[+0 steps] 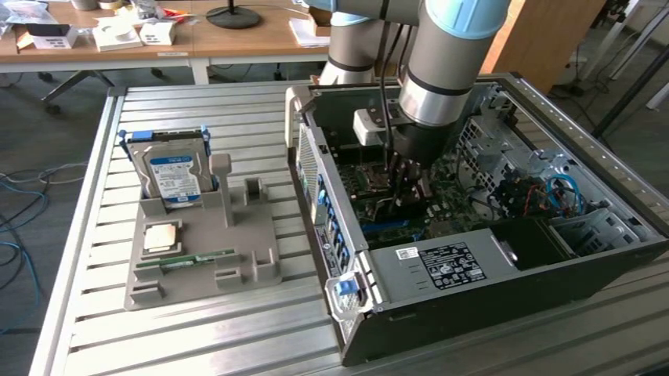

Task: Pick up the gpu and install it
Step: 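Insert the gpu into the slot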

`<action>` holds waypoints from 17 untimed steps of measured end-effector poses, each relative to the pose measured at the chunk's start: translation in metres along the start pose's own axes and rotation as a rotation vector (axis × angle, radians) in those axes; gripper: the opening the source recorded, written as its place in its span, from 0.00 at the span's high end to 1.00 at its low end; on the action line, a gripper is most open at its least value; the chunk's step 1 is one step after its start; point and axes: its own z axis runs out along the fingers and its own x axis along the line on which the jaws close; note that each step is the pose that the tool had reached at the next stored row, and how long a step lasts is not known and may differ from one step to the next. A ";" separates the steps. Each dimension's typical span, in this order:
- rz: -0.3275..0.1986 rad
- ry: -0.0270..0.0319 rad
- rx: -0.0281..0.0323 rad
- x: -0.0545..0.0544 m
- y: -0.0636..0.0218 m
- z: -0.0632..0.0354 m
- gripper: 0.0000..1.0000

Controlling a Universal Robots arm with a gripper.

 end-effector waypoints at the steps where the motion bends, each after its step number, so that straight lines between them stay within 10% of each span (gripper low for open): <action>1: 0.000 -0.0005 0.0001 0.000 0.0000 0.0000 0.74; 17: 0.000 -0.0044 0.0000 0.000 0.0001 0.0002 0.74</action>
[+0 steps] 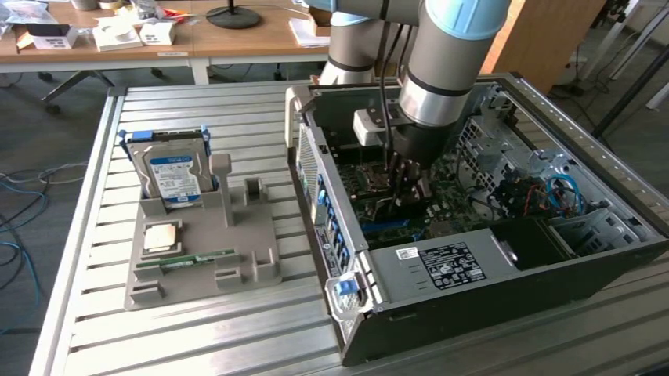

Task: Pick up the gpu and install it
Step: 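Insert the gpu into the slot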

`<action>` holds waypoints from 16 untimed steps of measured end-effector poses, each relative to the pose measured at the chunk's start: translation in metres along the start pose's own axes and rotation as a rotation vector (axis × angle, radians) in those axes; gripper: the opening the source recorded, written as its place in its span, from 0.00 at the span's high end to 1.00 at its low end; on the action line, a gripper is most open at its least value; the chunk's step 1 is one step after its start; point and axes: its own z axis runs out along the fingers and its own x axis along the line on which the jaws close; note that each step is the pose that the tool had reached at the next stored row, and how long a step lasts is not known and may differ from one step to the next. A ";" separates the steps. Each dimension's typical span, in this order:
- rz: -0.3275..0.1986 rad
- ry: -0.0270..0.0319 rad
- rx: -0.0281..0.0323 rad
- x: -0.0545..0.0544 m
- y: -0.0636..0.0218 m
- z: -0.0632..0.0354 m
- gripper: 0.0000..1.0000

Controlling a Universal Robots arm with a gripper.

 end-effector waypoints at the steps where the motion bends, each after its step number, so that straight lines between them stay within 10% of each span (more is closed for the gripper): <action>1: 0.000 -0.0002 0.0001 0.000 0.0000 0.0003 0.74; 16: 0.000 -0.0001 0.0000 0.000 0.0001 0.0007 0.74</action>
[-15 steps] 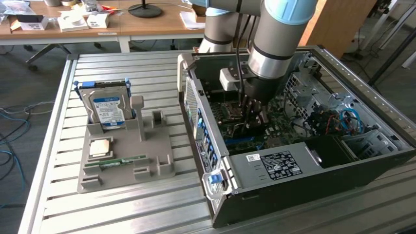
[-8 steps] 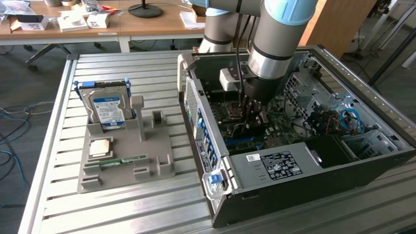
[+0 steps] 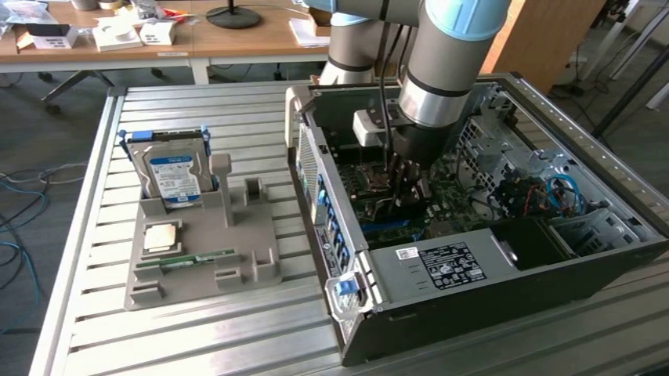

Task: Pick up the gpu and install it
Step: 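Insert the gpu into the slot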

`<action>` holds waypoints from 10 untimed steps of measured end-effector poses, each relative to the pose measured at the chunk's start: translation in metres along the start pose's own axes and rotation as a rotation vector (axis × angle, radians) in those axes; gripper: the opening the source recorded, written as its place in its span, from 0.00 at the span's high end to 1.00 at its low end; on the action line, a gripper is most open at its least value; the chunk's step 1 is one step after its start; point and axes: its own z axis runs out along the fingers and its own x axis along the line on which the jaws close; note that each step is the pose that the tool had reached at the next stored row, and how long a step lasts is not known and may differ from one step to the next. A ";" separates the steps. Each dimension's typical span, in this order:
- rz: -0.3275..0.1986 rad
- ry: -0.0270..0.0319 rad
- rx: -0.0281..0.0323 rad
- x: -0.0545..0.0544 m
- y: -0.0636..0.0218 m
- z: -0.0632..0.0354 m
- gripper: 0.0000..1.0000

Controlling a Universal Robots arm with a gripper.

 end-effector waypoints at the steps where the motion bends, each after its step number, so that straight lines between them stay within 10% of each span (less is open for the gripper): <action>1: 0.000 0.0000 0.0000 0.000 0.0000 0.0000 0.74; 10: 0.000 0.0000 0.0000 0.000 0.0000 -0.0006 0.67</action>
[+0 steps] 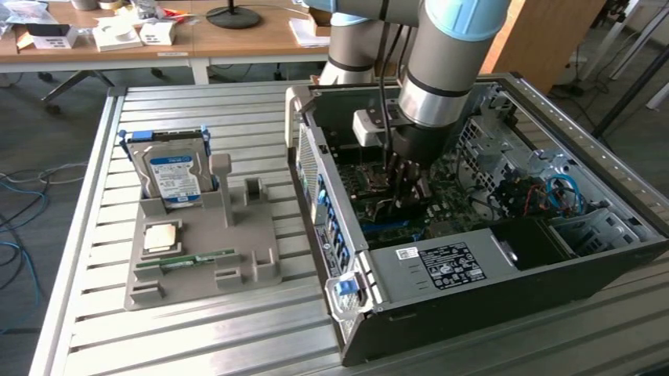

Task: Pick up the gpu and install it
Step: 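Insert the gpu into the slot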

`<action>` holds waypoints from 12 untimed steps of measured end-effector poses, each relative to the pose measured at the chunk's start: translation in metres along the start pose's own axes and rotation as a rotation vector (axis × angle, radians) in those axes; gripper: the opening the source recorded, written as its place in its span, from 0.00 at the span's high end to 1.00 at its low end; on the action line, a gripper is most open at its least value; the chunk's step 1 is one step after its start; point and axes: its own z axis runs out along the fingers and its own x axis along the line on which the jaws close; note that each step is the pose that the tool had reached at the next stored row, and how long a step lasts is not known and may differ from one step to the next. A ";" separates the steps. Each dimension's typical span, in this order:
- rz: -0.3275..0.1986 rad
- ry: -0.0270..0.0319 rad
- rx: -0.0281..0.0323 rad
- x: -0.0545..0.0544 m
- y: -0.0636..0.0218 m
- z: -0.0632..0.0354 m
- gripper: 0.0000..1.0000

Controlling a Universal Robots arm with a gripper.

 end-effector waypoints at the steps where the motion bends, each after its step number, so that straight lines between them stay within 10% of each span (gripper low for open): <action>1: 0.000 -0.0001 0.0001 0.000 0.0000 -0.0017 0.67; 12: 0.000 0.0000 0.0001 0.000 0.0003 -0.0375 0.67</action>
